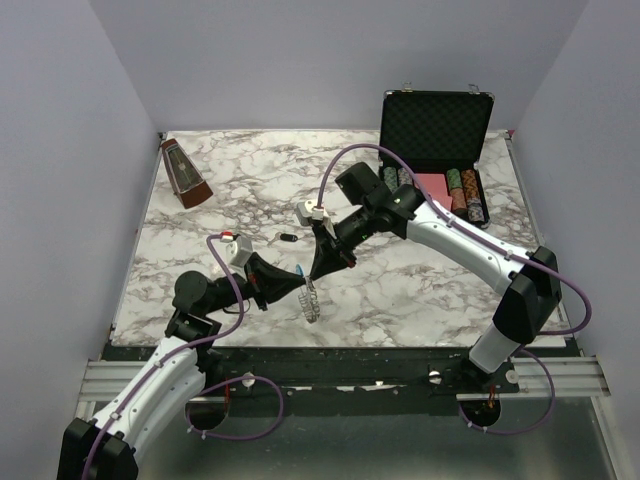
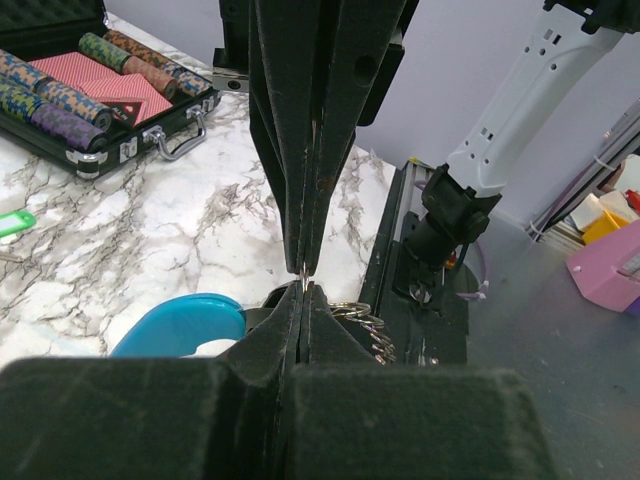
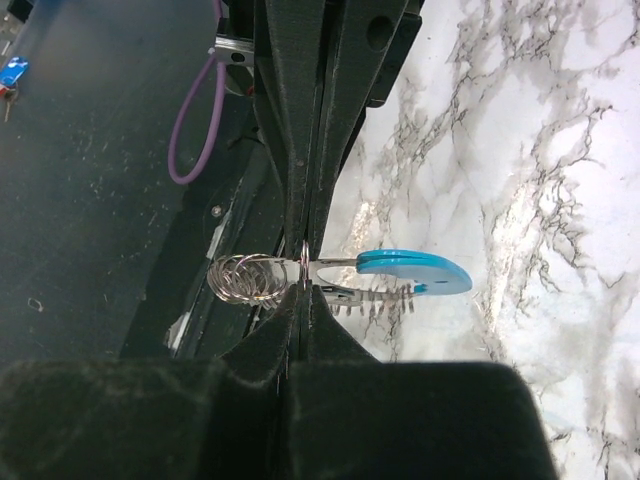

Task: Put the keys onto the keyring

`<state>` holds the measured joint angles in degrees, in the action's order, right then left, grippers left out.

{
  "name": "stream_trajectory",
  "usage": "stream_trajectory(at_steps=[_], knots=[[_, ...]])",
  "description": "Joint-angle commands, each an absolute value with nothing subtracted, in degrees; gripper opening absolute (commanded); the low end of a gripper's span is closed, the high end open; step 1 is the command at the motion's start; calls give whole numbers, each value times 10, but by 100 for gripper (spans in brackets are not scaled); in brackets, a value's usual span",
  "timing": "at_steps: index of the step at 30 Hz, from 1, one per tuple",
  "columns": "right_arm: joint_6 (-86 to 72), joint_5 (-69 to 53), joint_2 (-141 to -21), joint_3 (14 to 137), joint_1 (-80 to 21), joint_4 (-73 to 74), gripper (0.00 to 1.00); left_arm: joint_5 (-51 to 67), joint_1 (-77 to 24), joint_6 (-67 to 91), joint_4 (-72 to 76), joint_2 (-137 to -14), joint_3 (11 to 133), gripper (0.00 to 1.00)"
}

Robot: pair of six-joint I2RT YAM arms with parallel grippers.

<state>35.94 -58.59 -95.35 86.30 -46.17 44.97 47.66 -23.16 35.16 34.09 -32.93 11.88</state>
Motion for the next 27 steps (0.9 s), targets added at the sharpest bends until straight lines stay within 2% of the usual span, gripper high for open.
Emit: stream_trajectory(at_steps=[1,27], knots=[[398,-597,-942,849,-467,441,1,493,-227,381,380,-329,128,0],[454,-558,-906,867,-465,446,1,537,-214,503,391,-377,151,0]])
